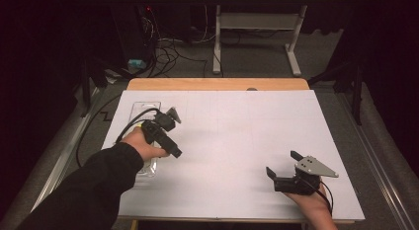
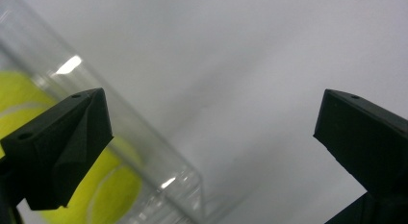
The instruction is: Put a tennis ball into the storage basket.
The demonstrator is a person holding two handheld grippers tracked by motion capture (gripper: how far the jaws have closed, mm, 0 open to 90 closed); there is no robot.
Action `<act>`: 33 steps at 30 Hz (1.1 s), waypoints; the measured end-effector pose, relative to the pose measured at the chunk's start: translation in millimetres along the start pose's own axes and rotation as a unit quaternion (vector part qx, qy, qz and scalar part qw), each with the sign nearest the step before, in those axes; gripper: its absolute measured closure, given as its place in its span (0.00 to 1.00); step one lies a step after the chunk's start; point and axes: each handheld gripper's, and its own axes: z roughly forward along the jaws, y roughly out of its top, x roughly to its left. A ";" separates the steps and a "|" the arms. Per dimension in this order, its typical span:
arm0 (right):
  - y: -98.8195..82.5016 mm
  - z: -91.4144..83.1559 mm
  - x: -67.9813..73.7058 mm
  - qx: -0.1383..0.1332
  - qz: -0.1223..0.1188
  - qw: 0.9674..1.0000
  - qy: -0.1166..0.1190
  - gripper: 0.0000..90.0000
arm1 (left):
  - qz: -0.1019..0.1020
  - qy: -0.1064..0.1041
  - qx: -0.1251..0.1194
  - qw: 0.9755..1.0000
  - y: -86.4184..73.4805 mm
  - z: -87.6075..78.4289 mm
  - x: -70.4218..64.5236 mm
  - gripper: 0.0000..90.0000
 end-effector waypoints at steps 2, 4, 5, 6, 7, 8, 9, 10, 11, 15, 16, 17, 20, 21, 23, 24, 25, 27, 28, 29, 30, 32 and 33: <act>0.0 0.3 0.6 -0.001 -0.001 1.000 0.000 0.00 | 0.009 -0.010 -0.006 1.000 7.2 3.7 -9.4 0.00; 0.1 0.2 1.2 0.000 -0.002 1.000 0.001 0.00 | 0.018 -0.015 -0.004 1.000 13.5 8.3 -18.2 0.00; 0.1 0.2 1.6 0.000 -0.001 1.000 0.002 0.00 | 0.020 -0.017 -0.006 1.000 15.9 11.1 -22.4 0.00; 0.1 0.3 1.7 -0.001 -0.003 1.000 0.003 0.00 | 0.022 -0.019 -0.007 1.000 17.8 14.0 -26.4 0.00; 0.0 0.4 1.9 -0.001 -0.004 1.000 0.002 0.00 | 0.028 -0.023 -0.007 0.999 20.0 17.3 -30.7 0.00; -0.1 0.5 2.2 -0.001 -0.003 1.000 0.002 0.00 | 0.030 -0.021 -0.010 0.999 20.9 19.1 -33.3 0.00; -0.2 0.5 2.2 -0.001 -0.003 1.000 0.003 0.00 | 0.033 -0.023 -0.013 0.999 22.1 21.5 -36.5 0.00; -0.4 0.6 2.2 -0.001 -0.003 1.000 0.003 0.00 | 0.034 -0.023 -0.016 0.999 22.5 23.2 -38.2 0.00; -0.4 0.6 2.2 -0.001 -0.003 1.000 0.003 0.00 | 0.034 -0.024 -0.021 0.999 22.6 26.2 -40.3 0.00; -0.1 0.5 2.9 -0.001 -0.004 1.000 0.004 0.00 | 0.040 -0.028 -0.047 0.998 19.5 38.0 -46.6 0.00; -0.2 0.5 3.2 -0.001 -0.004 1.000 0.005 0.00 | 0.038 -0.033 -0.056 0.997 18.3 39.8 -47.2 0.00; -0.2 0.5 3.4 -0.001 -0.004 1.000 0.005 0.00 | 0.035 -0.040 -0.071 0.996 16.4 42.0 -47.4 0.00; -0.6 0.7 3.9 0.001 -0.003 1.000 0.006 0.00 | 0.028 -0.059 -0.111 0.992 8.9 51.3 -48.1 0.00; -0.7 0.8 4.2 0.001 -0.004 1.000 0.006 0.00 | 0.024 -0.065 -0.126 0.990 5.8 55.1 -48.4 0.00; -1.0 1.1 5.0 0.000 -0.005 1.000 0.008 0.00 | 0.014 -0.078 -0.162 0.984 -1.6 64.3 -49.3 0.00; -1.3 1.2 5.2 -0.001 -0.005 1.000 0.009 0.00 | 0.010 -0.081 -0.174 0.981 -4.1 67.5 -49.5 0.00; -1.6 1.2 5.4 -0.001 -0.004 1.000 0.009 0.00 | 0.002 -0.085 -0.196 0.977 -8.2 72.2 -49.7 0.00; -2.1 1.6 5.7 0.000 -0.005 1.000 0.010 0.00 | -0.009 -0.088 -0.229 0.969 -14.7 78.8 -50.1 0.00; -2.6 2.2 6.4 -0.001 -0.004 1.000 0.011 0.00 | -0.014 -0.086 -0.240 0.967 -17.1 81.3 -50.4 0.01; -2.8 2.3 6.6 -0.001 -0.005 1.000 0.011 0.00 | -0.020 -0.083 -0.255 0.963 -20.2 84.5 -50.1 0.01; -3.0 2.6 7.1 0.001 -0.005 1.000 0.012 0.00 | -0.029 -0.082 -0.272 0.958 -24.4 88.1 -49.1 0.01; -3.4 2.8 8.0 -0.001 -0.004 1.000 0.014 0.00 | -0.035 -0.082 -0.292 0.952 -29.5 92.8 -47.5 0.01; -3.4 2.7 8.5 -0.001 -0.003 1.000 0.014 0.00 | -0.033 -0.080 -0.308 0.947 -33.5 94.8 -46.3 0.00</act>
